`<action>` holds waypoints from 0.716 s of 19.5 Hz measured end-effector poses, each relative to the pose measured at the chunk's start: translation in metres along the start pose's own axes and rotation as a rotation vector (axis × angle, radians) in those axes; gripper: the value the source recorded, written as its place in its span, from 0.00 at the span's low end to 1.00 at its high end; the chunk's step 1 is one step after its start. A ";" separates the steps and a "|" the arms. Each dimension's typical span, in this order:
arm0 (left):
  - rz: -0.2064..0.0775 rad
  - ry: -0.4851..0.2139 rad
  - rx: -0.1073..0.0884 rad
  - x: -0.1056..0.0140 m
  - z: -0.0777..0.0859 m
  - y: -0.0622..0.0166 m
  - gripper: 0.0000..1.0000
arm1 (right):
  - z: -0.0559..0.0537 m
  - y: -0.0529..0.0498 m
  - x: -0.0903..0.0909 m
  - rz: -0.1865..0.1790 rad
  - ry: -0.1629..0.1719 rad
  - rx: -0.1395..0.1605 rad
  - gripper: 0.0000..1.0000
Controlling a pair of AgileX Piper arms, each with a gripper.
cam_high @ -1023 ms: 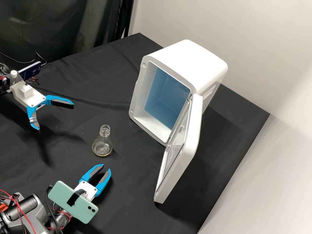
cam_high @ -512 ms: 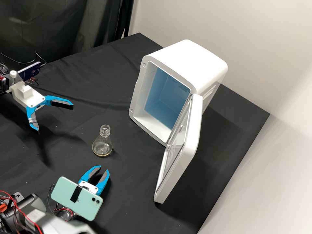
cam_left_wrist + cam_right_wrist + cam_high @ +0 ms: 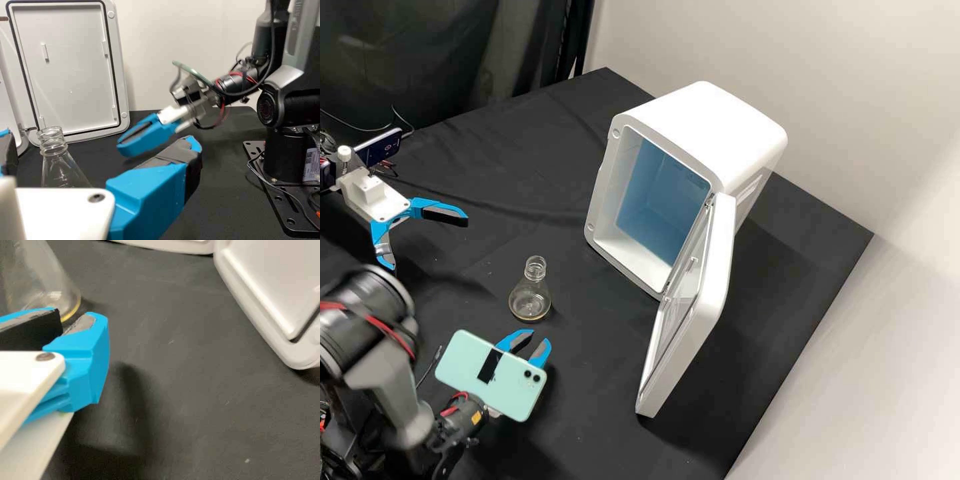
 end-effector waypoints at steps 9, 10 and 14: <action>0.000 0.000 0.001 0.000 0.000 0.0000 1.00 | -0.028 0.024 0.001 0.183 -0.004 0.078 0.00; 0.000 0.000 0.001 0.000 0.000 0.0000 1.00 | -0.028 0.024 0.001 0.186 -0.005 0.080 0.00; -0.003 0.001 0.001 -0.001 0.000 -0.0008 1.00 | -0.031 0.026 0.000 0.210 -0.006 0.086 0.00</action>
